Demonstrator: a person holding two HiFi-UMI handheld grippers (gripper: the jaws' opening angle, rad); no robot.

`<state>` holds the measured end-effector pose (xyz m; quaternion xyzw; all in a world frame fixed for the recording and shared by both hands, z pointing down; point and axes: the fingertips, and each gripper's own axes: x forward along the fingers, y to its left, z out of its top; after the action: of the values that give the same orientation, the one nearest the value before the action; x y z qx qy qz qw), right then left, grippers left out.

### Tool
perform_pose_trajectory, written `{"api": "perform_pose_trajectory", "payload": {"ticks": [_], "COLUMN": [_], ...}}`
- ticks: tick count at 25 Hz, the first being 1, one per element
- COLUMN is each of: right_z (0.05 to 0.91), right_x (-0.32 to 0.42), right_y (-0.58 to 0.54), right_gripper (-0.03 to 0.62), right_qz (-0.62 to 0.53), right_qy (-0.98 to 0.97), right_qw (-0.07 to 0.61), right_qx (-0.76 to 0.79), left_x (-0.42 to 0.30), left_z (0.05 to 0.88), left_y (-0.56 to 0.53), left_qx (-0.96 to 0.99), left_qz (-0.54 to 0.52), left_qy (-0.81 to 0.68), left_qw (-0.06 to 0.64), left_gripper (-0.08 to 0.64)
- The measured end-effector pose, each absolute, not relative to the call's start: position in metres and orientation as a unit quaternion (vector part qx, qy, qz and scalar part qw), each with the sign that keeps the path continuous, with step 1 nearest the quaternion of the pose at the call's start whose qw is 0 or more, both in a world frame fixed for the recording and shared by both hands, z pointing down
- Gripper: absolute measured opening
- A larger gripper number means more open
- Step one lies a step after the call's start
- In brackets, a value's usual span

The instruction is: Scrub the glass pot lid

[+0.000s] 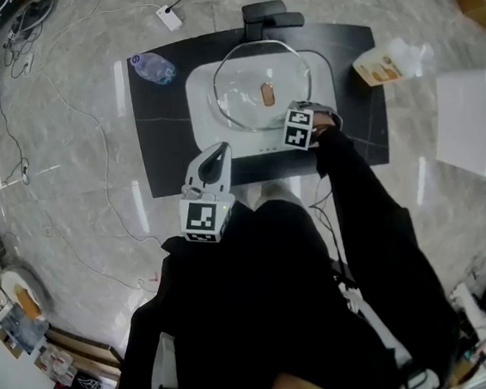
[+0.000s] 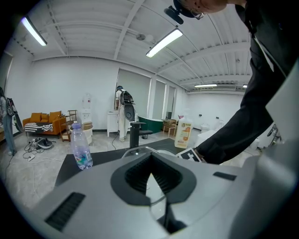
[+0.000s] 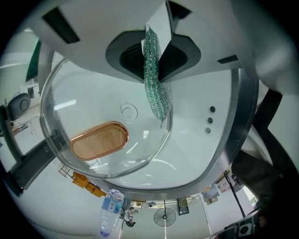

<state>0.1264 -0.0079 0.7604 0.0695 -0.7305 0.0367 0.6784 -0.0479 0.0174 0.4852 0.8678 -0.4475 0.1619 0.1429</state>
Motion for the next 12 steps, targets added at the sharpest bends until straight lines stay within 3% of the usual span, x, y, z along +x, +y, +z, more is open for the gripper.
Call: {"api": "perform_pose_trajectory", "payload": {"ticks": [12], "right_z": [0.763], "right_x": [0.136], "right_y": [-0.027], "right_gripper": [0.07], "right_qz": [0.022], "right_qy": [-0.721], "right_qw": [0.686], "right_qx": [0.094], "left_x": [-0.045], "left_z": [0.489], "left_y": [0.005], "left_qx": [0.87], "left_qz": [0.177], "left_qy": [-0.44], "left_qw": [0.134], "left_gripper": [0.003]}}
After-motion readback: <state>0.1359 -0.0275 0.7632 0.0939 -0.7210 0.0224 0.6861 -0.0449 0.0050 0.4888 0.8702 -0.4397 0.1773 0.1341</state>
